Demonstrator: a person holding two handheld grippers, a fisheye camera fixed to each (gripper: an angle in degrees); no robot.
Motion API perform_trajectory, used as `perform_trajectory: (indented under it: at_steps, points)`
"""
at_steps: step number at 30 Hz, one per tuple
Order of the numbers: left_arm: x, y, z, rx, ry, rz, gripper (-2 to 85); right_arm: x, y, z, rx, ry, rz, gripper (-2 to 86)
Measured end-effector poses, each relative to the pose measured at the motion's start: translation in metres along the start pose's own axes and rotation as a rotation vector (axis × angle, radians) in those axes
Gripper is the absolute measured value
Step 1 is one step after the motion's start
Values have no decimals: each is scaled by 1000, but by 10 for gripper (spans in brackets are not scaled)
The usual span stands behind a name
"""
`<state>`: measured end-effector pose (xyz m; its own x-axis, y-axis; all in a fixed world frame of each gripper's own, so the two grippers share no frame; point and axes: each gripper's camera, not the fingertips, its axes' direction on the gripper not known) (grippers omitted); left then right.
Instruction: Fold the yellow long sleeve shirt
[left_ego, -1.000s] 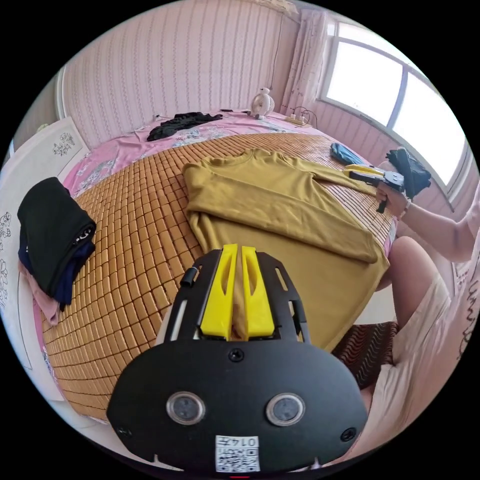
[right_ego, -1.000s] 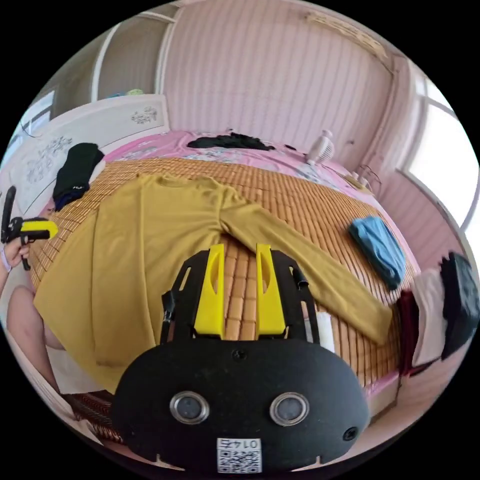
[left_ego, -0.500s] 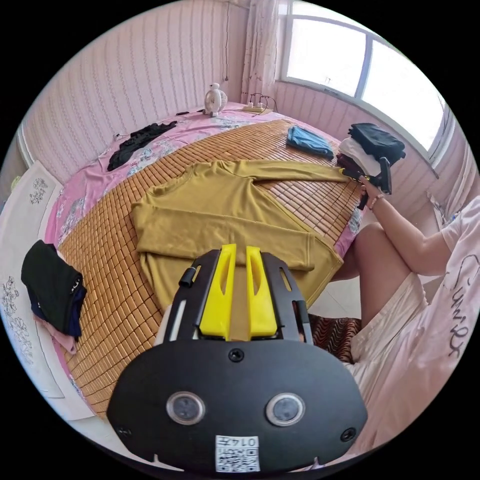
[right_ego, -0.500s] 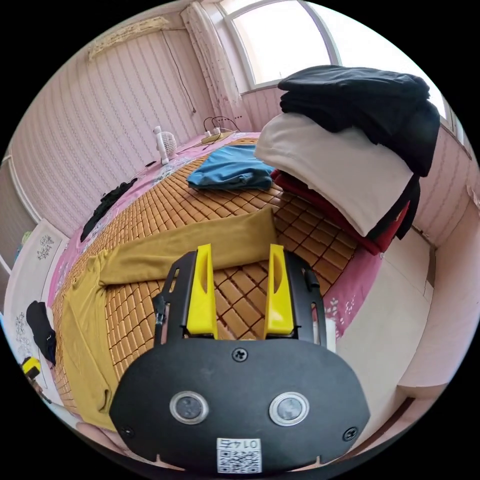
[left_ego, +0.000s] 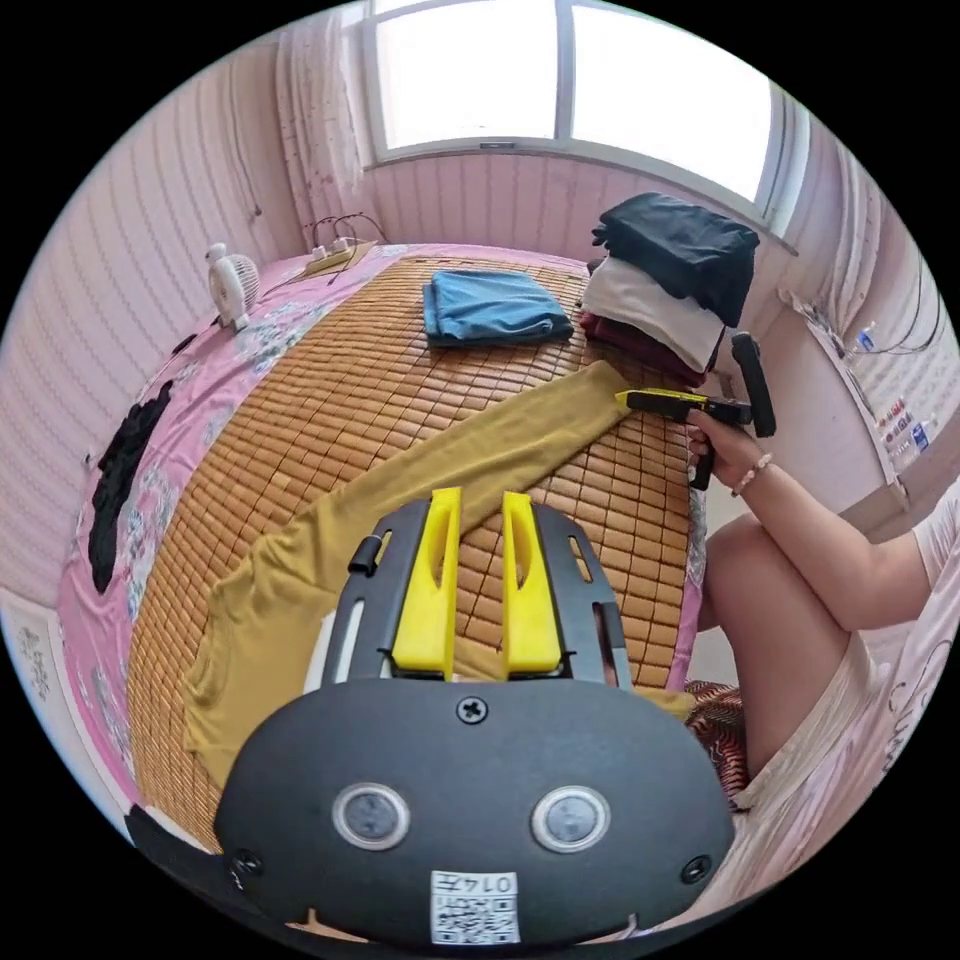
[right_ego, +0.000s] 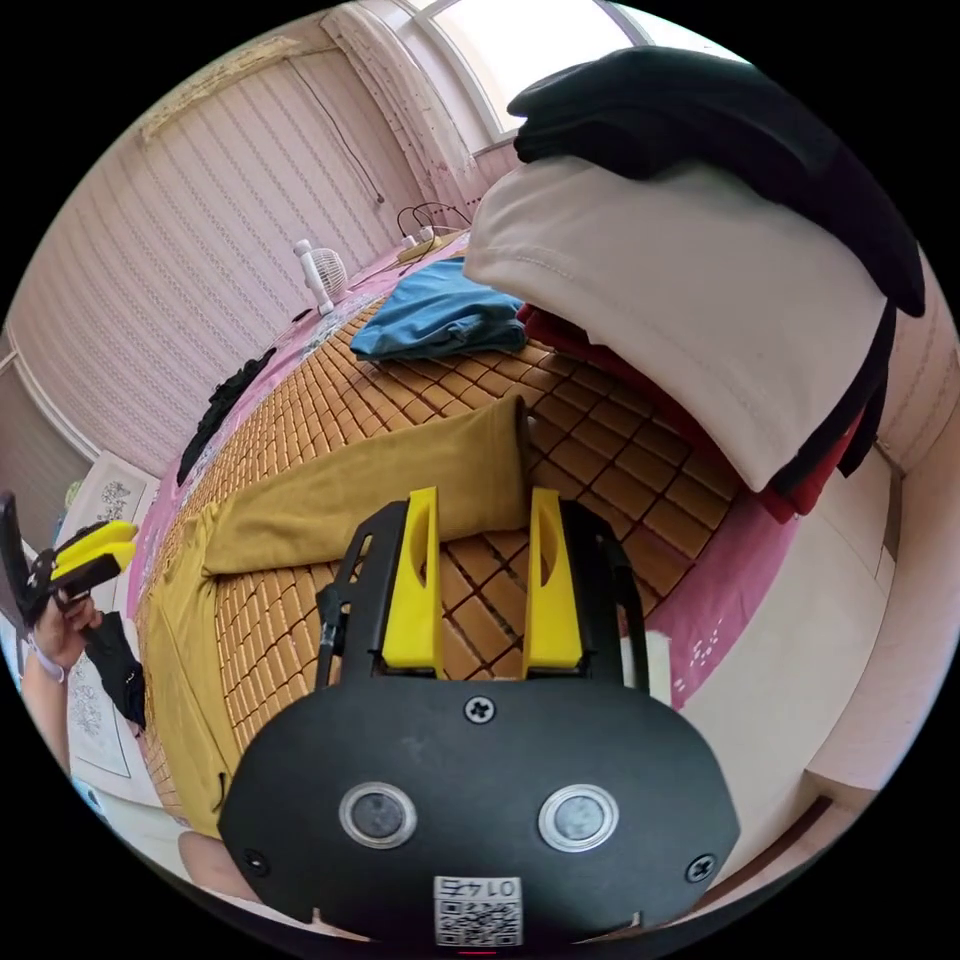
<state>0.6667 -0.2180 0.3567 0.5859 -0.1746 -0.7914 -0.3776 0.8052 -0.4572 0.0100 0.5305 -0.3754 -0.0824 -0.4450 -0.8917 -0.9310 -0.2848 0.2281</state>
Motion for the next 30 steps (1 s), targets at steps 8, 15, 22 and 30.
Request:
perform_trajectory:
  at_steps: [8, 15, 22, 30]
  points:
    - [16, -118, 119, -89, 103, 64, 94, 25, -19, -10, -36, -64, 46, 59]
    - [33, -152, 199, -285, 21, 125, 101, 20, -26, -11, -48, -103, 3, 34]
    - [35, -138, 191, -263, 19, 161, 11, -14, -22, -26, 3, -158, -114, 19]
    - [-5, -76, 88, -86, -52, 73, -7, -76, 6, -64, 195, -236, -334, 11]
